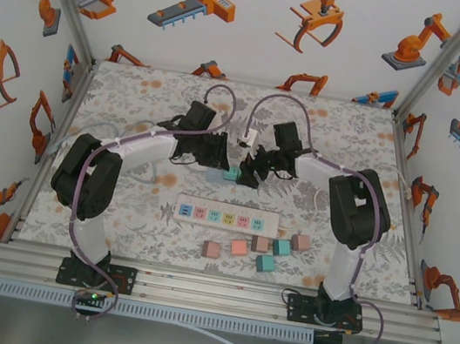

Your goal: Pull the plug off the socket

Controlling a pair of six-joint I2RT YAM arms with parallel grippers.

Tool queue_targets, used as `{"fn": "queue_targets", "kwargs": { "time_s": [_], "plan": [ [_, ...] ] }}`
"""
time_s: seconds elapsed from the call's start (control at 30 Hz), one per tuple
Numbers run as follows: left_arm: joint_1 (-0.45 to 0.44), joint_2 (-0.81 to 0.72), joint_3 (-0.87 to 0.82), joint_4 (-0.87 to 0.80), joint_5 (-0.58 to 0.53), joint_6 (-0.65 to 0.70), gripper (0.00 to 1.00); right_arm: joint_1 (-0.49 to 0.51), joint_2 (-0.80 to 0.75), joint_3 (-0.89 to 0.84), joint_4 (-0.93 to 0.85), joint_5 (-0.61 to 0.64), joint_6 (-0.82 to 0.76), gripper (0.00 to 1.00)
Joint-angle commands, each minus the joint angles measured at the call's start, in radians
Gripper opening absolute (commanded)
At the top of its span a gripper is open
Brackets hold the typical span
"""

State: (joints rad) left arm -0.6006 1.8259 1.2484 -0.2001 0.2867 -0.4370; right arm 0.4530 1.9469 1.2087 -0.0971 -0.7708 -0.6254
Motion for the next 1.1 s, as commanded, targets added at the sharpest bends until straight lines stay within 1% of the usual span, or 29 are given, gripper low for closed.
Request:
{"fn": "queue_targets", "kwargs": {
  "time_s": [0.0,0.23,0.33,0.57,0.7,0.9,1.07],
  "plan": [
    [-0.008,0.047,-0.006,-0.101,-0.003,0.043,0.36,0.008,0.013,0.036,-0.041,-0.026,-0.026,0.59],
    [-0.01,0.08,0.018,-0.154,-0.007,0.06,0.36,0.01,0.007,0.031,-0.022,-0.041,-0.025,0.48],
    [-0.015,0.102,0.023,-0.184,-0.012,0.087,0.36,0.016,-0.003,0.036,-0.022,-0.044,-0.026,0.46],
    [-0.02,0.129,0.019,-0.221,-0.075,0.103,0.36,0.03,-0.035,0.043,-0.006,-0.063,-0.025,0.39],
    [-0.022,0.139,0.019,-0.225,-0.092,0.112,0.36,0.038,-0.055,0.042,0.002,-0.085,-0.027,0.34],
    [-0.024,0.16,0.025,-0.254,-0.136,0.127,0.36,0.042,-0.093,0.035,0.017,-0.114,-0.025,0.28],
    [-0.028,0.173,0.025,-0.263,-0.158,0.137,0.36,0.045,-0.118,0.038,0.025,-0.151,-0.025,0.28]
  ]
}}
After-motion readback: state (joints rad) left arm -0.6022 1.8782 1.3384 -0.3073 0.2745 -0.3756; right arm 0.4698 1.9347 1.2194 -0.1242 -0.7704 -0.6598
